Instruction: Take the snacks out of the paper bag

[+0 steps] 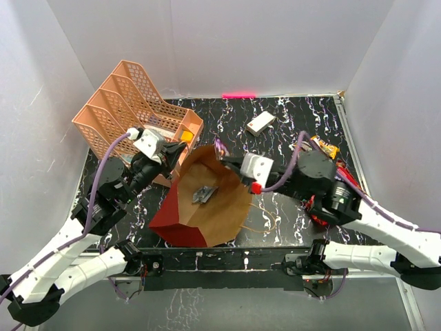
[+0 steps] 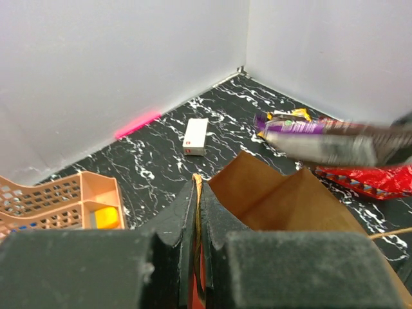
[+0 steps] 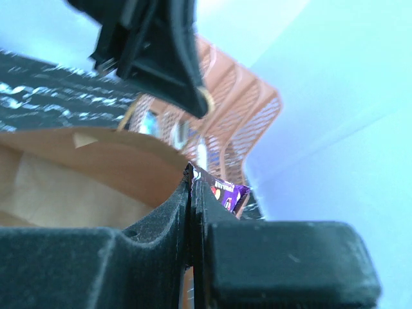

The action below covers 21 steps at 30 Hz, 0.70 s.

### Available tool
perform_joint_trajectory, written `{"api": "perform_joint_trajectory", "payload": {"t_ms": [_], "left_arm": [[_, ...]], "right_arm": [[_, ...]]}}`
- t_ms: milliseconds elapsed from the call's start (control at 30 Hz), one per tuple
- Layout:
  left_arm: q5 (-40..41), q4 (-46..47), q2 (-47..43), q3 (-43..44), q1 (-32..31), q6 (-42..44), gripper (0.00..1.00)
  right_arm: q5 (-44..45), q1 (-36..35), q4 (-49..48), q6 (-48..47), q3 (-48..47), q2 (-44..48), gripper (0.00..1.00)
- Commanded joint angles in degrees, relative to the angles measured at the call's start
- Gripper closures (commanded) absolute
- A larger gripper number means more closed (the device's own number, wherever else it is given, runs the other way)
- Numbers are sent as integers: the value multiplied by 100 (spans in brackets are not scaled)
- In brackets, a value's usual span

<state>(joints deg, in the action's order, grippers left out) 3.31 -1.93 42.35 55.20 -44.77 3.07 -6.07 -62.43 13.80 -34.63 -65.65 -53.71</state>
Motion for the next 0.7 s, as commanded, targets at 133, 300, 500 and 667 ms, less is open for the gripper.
{"api": "perform_joint_trajectory", "payload": {"t_ms": [133, 300, 500, 667], "left_arm": [[-53, 91, 278, 570, -22, 657, 100], [-1156, 137, 634, 679, -22, 330, 100], [-2693, 209, 776, 372, -23, -504, 99], [-3464, 262, 578, 30, -22, -1060, 99]], "right_arm": [[2002, 21, -1347, -809, -642, -117, 92], [3828, 335, -1941, -1079, -743, -832, 92], [3021, 1917, -1943, 278, -305, -1024, 92], [2504, 3070, -1943, 624, 363, -1277, 92]]}}
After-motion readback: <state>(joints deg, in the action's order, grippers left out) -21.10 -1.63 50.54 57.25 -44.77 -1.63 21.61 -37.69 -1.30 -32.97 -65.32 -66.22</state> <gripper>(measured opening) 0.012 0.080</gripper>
